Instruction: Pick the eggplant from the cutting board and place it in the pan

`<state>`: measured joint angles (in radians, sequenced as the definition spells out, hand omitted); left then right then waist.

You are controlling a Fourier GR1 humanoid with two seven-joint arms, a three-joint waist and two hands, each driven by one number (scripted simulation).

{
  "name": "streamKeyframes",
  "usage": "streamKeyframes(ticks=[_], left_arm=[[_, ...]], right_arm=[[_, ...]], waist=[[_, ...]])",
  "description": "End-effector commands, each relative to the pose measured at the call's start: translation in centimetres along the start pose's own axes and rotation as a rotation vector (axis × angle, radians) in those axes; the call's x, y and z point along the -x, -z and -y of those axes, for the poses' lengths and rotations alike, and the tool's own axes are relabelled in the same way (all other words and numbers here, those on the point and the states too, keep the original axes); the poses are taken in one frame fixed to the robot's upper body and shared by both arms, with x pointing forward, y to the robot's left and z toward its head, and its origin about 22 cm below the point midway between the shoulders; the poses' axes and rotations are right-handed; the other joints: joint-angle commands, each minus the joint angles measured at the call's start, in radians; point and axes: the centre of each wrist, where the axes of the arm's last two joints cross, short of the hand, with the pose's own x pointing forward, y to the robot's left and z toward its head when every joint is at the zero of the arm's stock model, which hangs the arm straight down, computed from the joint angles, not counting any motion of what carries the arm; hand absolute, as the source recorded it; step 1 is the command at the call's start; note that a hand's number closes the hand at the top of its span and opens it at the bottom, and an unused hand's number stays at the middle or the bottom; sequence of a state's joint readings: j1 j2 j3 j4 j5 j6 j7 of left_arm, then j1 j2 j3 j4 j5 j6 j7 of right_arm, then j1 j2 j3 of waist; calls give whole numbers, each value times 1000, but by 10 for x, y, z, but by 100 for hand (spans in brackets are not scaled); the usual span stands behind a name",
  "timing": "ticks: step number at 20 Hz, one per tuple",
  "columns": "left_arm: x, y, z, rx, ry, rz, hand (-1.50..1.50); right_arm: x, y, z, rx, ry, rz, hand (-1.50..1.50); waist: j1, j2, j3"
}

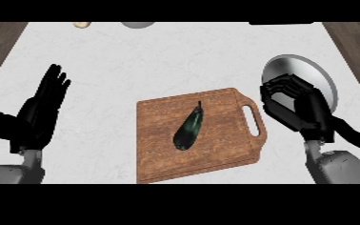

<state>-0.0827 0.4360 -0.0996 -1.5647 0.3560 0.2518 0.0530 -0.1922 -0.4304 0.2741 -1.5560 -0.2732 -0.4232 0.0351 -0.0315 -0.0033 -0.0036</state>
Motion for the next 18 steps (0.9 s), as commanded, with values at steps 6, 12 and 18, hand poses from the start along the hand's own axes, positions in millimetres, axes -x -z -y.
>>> streamKeyframes(ticks=[6,12,18], left_arm=[[-7,4,10,36,-32,-47,0],[-7,27,22,45,-40,-30,0],[-16,16,43,86,-41,-41,0]], right_arm=[[-1,-80,5,-12,-365,-103,-150],[-67,-38,4,-80,-473,-113,-150],[-95,-6,-20,-250,-719,-217,-150]], waist=[[16,-2,1],[31,5,2],[61,6,1]])
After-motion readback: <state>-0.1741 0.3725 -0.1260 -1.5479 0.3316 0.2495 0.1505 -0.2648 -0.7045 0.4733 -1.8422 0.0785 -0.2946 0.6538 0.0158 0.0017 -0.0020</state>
